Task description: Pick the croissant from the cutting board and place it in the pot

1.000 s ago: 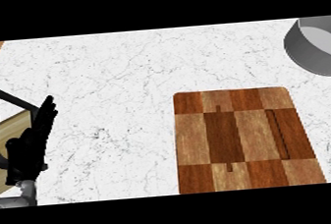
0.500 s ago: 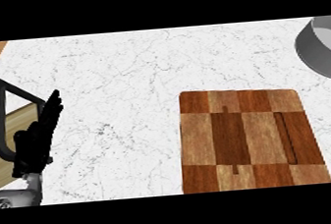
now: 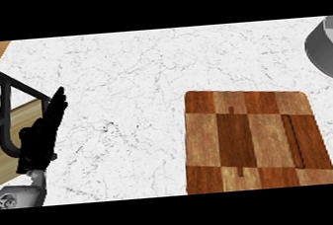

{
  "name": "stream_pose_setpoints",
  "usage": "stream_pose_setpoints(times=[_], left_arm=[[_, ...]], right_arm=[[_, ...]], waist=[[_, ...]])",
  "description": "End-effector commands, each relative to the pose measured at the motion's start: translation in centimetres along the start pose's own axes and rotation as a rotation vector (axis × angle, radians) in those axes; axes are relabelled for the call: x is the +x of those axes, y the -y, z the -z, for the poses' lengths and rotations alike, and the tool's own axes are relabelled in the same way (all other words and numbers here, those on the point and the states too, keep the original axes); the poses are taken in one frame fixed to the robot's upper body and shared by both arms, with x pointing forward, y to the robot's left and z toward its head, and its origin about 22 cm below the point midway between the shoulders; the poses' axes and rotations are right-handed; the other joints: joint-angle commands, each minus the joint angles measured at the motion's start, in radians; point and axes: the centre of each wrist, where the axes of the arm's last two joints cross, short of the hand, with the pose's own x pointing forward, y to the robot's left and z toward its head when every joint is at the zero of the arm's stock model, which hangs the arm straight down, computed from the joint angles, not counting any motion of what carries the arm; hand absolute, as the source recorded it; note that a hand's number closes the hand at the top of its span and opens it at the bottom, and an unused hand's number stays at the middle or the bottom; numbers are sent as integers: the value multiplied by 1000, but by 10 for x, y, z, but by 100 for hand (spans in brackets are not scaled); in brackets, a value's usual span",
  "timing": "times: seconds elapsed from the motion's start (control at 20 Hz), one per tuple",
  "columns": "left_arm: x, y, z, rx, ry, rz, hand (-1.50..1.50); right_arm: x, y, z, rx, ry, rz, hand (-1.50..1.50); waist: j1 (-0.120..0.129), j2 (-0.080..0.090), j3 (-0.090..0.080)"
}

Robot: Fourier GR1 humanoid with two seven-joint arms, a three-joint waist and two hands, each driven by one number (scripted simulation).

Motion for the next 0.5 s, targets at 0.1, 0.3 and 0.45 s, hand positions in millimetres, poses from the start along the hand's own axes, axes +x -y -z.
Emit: stream_pose_setpoints(times=[0.1,0.3,0.45], left_arm=[[-4,-19,-4,42,-19,54,0],[-2,-17,-2,38,-2,47,0],[-3,-18,-2,52,-28,34,0]], right_arm=[[-9,7,-1,16,12,111,-150],[-2,-6,0,-54,61,200,-150],[13,0,7,-193,111,430,-150]], waist=[[18,1,4],[13,-3,3],[0,-11,4]])
